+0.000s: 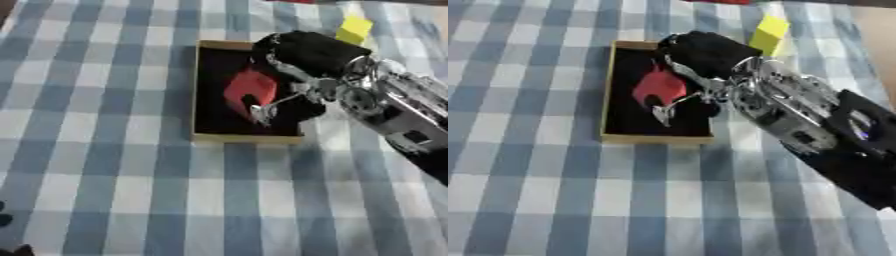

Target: Pick up objects on the table and place them in the box.

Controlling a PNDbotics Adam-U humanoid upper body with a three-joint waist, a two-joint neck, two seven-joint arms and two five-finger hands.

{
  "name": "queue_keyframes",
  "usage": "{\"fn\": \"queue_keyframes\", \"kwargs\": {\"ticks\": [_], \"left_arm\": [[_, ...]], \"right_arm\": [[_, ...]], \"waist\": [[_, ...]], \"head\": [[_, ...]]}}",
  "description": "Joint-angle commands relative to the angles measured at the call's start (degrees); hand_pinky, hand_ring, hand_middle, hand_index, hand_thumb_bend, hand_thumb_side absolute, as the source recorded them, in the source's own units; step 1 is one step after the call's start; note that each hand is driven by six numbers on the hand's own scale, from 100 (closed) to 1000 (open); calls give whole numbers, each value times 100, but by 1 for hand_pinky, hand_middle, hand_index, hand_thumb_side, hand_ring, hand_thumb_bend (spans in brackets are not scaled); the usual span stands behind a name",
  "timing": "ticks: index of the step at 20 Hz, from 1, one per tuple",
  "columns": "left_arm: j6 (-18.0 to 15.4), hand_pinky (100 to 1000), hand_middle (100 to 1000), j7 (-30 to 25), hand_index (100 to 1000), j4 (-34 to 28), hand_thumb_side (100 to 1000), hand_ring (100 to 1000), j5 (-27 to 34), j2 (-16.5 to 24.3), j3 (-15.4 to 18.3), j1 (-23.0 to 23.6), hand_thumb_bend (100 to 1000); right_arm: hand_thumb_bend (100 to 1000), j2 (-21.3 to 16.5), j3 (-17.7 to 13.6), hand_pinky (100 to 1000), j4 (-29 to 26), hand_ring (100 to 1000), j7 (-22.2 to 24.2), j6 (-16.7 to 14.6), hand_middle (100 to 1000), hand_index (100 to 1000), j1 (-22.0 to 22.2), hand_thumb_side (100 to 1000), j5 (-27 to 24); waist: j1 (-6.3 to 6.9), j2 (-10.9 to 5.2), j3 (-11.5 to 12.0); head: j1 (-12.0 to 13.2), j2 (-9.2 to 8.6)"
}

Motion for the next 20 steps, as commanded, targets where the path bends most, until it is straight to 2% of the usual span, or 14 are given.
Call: {"fn": "queue_keyframes", "kwargs": {"ticks": [1,5,10,16,20], "left_arm": [[-63,652,572,69,412,-84,214,681,-6,57,-6,-22,100],[-59,652,572,63,412,-84,213,681,8,64,1,-16,100],[-57,652,572,77,413,-84,210,681,27,81,18,4,100],[-50,651,571,103,414,-84,202,680,24,107,43,61,100],[-45,651,570,132,415,-84,198,680,2,124,53,87,100]], "right_arm": [[202,-81,-109,858,-90,892,13,-132,777,905,-48,616,56],[210,-89,-180,875,-90,908,-16,-233,805,918,-37,630,93],[170,-117,-388,877,-90,898,-268,-364,794,917,-60,598,-90],[144,-485,-1044,878,-90,893,-816,-609,785,918,33,549,-590],[125,-871,-1547,879,-90,893,-1082,-521,785,919,275,542,-959]], "waist": [[25,-109,-18],[27,-127,-38],[41,-163,-93],[69,-217,-203],[91,-235,-278]], "head": [[27,-50],[40,-56],[77,-42],[156,-24],[213,-29]]}}
